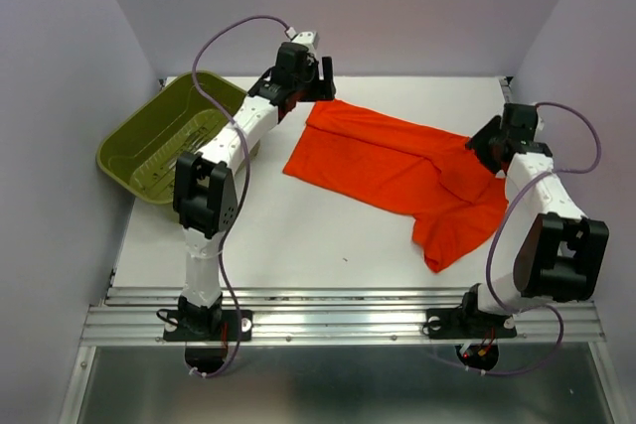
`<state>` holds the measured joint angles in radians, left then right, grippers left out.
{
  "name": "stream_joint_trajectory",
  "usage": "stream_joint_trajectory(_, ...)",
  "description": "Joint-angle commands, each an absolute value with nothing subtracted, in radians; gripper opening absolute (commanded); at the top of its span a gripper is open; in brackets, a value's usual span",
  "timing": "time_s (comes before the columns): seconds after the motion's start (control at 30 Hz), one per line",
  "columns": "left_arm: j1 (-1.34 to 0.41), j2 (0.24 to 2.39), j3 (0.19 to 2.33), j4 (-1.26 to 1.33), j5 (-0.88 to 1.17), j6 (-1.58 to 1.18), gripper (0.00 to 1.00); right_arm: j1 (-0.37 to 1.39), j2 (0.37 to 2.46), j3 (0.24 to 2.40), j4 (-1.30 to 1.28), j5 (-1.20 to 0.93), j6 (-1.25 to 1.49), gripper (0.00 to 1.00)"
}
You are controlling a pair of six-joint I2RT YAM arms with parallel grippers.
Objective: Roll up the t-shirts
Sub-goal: Fold the T-shirt at the center of the board.
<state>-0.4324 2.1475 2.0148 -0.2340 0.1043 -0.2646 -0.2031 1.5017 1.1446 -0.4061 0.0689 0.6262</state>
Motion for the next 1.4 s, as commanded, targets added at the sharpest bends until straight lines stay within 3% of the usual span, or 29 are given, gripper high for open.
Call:
stream_joint_trajectory(0.0, -0.489, 1.990, 1.766, -0.252, -0.073, -0.291, 0.83, -0.118, 1.393, 1.017, -0.479, 0.037, 0.610, 0.60)
stream_joint_trajectory(0.13, -0.505, 1.879, 1.533, -0.242, -0.129, -0.394, 0.83, -0.051, 1.292, 0.916, -0.509, 0.031, 0.634, 0.60)
stream_joint_trajectory(0.3, -0.514, 1.781, 1.298, -0.181, -0.231, -0.537, 0.75, -0.028, 1.227, 0.862, -0.557, 0.031, 0.635, 0.60)
stream_joint_trajectory(0.63, -0.514, 1.822, 1.223, -0.126, -0.357, -0.707, 0.67, -0.018, 1.201, 0.862, -0.589, 0.029, 0.604, 0.60)
stream_joint_trajectory(0.87, -0.511, 1.885, 1.226, -0.094, -0.339, -0.741, 0.62, -0.018, 1.189, 0.865, -0.617, 0.026, 0.601, 0.60)
stream_joint_trajectory(1.37, -0.512, 1.896, 1.173, -0.084, -0.351, -0.775, 0.63, -0.018, 1.106, 0.825, -0.773, 0.008, 0.624, 0.60)
